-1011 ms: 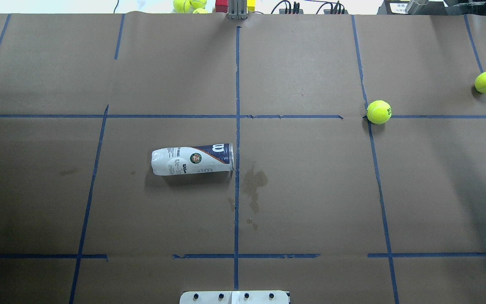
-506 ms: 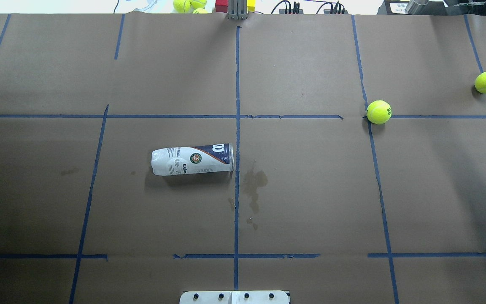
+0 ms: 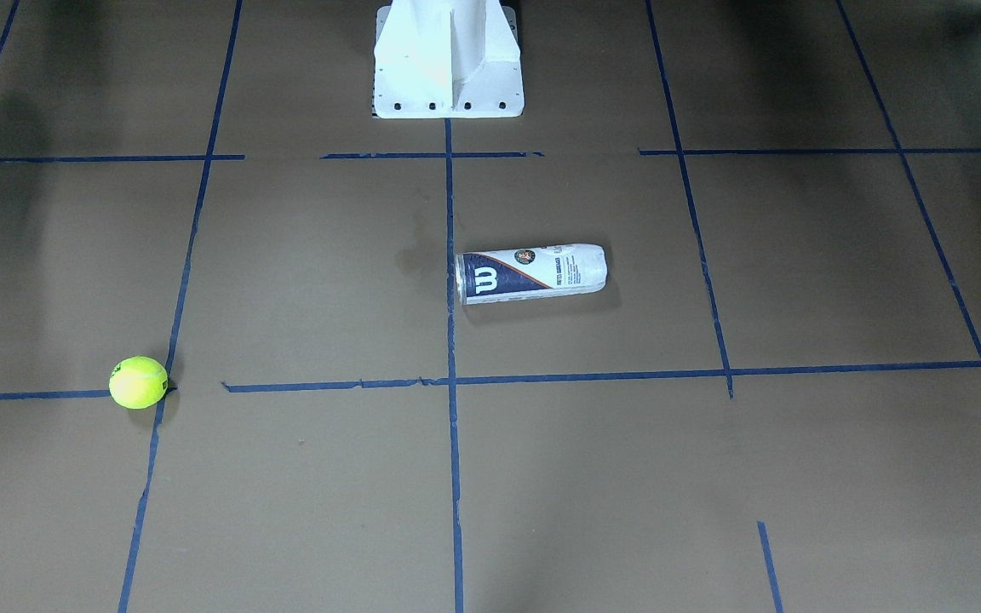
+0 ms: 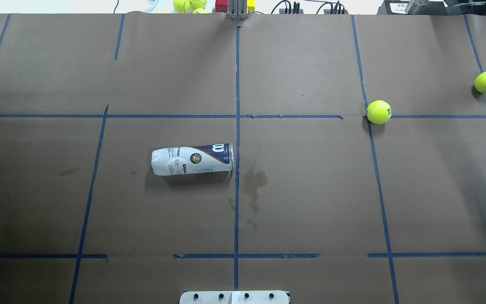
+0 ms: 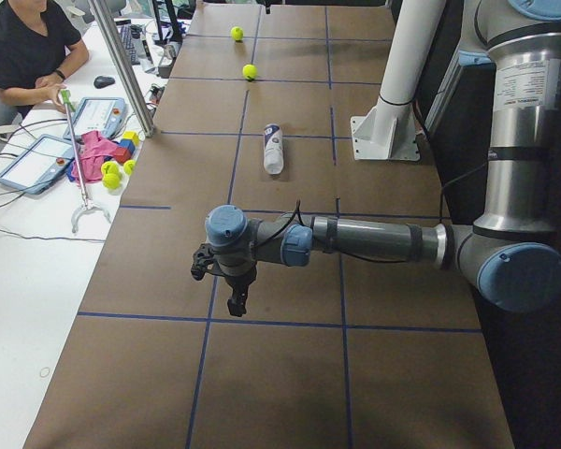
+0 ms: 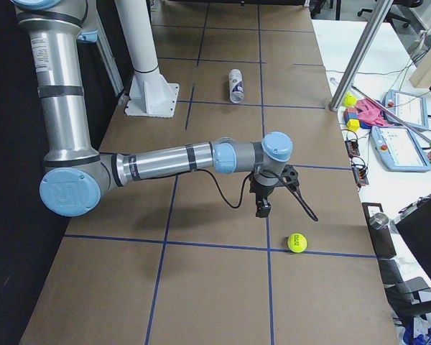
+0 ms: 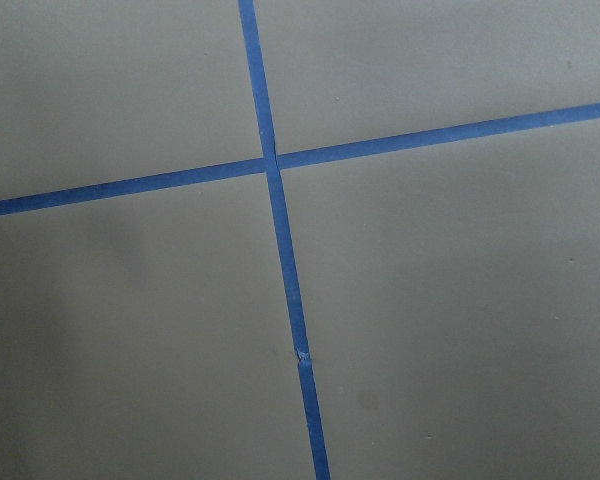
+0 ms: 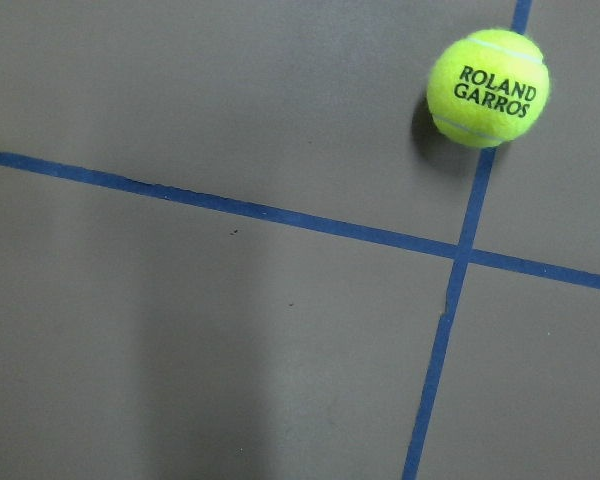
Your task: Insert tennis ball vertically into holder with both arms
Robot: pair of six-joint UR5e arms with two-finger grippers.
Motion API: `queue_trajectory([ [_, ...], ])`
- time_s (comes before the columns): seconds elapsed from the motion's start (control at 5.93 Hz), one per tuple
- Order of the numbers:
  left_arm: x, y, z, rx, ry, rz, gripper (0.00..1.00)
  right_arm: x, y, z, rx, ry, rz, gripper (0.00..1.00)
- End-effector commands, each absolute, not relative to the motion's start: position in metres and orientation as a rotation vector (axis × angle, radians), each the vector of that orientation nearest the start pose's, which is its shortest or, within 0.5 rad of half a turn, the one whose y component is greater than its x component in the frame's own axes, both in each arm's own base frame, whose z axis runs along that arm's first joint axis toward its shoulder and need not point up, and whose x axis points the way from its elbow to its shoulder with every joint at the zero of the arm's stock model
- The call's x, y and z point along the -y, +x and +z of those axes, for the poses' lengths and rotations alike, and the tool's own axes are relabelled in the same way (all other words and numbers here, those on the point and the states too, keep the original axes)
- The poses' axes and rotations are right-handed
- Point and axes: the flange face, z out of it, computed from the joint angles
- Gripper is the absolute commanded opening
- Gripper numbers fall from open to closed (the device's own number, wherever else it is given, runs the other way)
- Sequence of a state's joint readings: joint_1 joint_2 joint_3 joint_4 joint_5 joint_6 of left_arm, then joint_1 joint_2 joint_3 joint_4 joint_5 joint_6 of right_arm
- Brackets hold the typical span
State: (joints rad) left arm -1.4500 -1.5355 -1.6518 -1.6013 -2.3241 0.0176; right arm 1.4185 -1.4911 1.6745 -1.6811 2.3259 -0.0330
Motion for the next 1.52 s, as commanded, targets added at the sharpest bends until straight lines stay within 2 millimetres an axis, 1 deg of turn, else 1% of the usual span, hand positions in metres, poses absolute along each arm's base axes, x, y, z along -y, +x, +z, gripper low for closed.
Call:
queue_trajectory([
  [0.0, 0.485, -0.009, 0.639, -0.736, 0.028, 0.156, 1.0, 0.503, -0.006, 0.603, 0.777, -0.011, -0.175, 1.0],
  [0.17, 0.485, -0.008, 0.637, -0.742, 0.032, 0.157, 1.0, 0.494, -0.003, 0.605, 0.78, -0.014, -0.168, 1.0],
  [0.34, 0.486, -0.008, 0.632, -0.744, 0.042, 0.161, 1.0, 0.491, -0.003, 0.609, 0.777, -0.024, -0.158, 1.0],
  [0.51, 0.487, -0.007, 0.623, -0.754, 0.057, 0.166, 1.0, 0.485, -0.002, 0.612, 0.778, -0.037, -0.142, 1.0],
  [0.67, 0.49, -0.002, 0.613, -0.811, 0.071, 0.181, 1.0, 0.486, -0.002, 0.61, 0.777, -0.028, -0.149, 1.0],
  [0.84, 0.488, -0.004, 0.612, -0.818, 0.131, 0.202, 1.0, 0.481, -0.001, 0.612, 0.781, -0.015, -0.153, 1.0],
  [1.01, 0.484, -0.003, 0.615, -0.826, 0.216, 0.218, 1.0, 0.482, -0.002, 0.618, 0.783, 0.024, -0.168, 1.0],
  [1.18, 0.49, 0.001, 0.603, -0.845, 0.194, 0.089, 1.0, 0.476, -0.005, 0.618, 0.84, 0.015, -0.168, 1.0],
  [1.35, 0.495, 0.017, 0.58, -0.878, 0.268, 0.068, 1.0, 0.475, -0.005, 0.605, 0.848, 0.039, -0.18, 1.0],
])
